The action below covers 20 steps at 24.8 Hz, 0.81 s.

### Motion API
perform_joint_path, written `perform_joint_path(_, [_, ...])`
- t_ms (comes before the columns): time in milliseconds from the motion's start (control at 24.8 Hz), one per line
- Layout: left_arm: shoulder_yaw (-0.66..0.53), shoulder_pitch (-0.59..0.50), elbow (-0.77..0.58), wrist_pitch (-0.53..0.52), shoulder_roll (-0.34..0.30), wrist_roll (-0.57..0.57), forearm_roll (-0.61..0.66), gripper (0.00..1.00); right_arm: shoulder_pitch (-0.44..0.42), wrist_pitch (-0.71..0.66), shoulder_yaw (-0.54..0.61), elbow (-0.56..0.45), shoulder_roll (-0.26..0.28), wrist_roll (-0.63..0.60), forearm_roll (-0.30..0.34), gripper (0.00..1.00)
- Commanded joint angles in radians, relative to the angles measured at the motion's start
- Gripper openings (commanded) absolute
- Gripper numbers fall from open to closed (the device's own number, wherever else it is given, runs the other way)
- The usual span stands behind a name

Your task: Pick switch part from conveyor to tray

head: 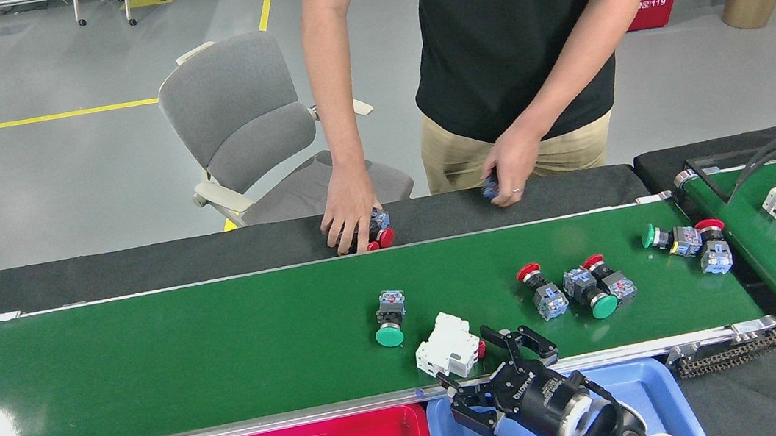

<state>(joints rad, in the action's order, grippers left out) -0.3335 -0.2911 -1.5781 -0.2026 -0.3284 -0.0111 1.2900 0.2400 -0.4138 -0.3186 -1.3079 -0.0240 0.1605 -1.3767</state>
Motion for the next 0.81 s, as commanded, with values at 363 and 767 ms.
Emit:
perform_joint_path(363, [-0.002,0.023,0.000,-0.001,-0.012,0.003,0.005,1.00,0.085,0.081,-0.112,0.079,-0.033,0.002,-0.012,0.28])
perform_joint_path(767, [0.001,0.006,-0.029,-0.021,-0.008,0.003,0.006,1.00,0.054,0.081,-0.103,-0.010,-0.010,-0.044,-0.010,0.09])
